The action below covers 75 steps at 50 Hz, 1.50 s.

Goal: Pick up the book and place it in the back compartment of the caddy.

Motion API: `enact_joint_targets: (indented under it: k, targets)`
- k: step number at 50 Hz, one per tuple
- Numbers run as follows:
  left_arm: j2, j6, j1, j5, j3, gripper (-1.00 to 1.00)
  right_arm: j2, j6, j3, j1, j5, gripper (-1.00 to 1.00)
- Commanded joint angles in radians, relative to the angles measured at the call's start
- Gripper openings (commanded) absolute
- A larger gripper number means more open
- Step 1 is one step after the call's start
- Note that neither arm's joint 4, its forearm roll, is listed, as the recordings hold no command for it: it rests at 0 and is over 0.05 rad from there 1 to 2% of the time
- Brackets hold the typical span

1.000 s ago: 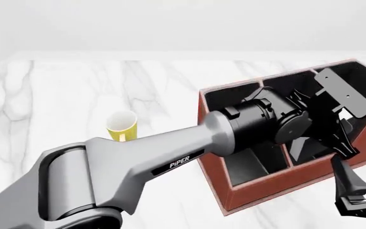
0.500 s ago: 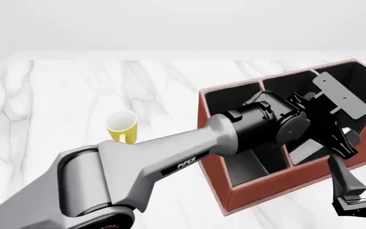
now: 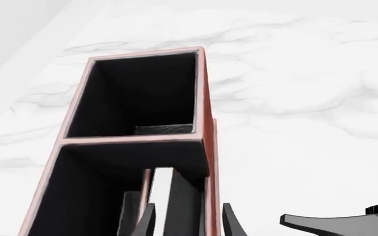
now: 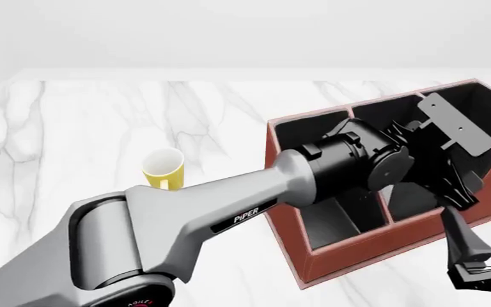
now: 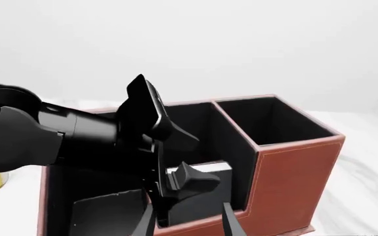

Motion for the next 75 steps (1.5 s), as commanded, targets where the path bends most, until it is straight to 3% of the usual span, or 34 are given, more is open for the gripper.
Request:
enact_joint_targets:
  k: [1,10,42,47,51,56,67,70,75]
  targets:
    - [-0.016,-0.003,0.008,-0.004,0.038,1.0,-0.01,-0.027,-0.001,-0.004,-0.001,1.0]
    - [-0.125,0.012,0.005,0.03,0.082,1.0,-0.012,-0.034,-0.001,-0.006,-0.002,1.0]
    - [-0.334,0.089,0.095,0.164,0.071,1.0,-0.037,-0.042,-0.001,-0.004,0.018,1.0]
    - [-0.399,0.085,0.104,0.125,0.141,1.0,-0.042,-0.042,-0.001,-0.003,0.022,1.0]
    - [-0.526,0.057,0.106,0.024,0.304,1.0,-0.044,-0.041,-0.001,-0.003,0.024,1.0]
    - [-0.628,0.071,0.161,-0.094,0.486,1.0,-0.041,-0.042,-0.001,-0.002,0.022,1.0]
    - [-0.783,0.046,0.253,-0.238,0.745,1.0,-0.04,-0.047,-0.001,0.0,0.022,1.0]
    - [-0.845,0.026,0.274,-0.307,0.869,1.0,-0.02,-0.044,-0.001,-0.004,0.004,1.0]
    - [-0.879,0.015,0.32,-0.357,0.911,1.0,-0.03,-0.047,-0.001,-0.003,0.012,1.0]
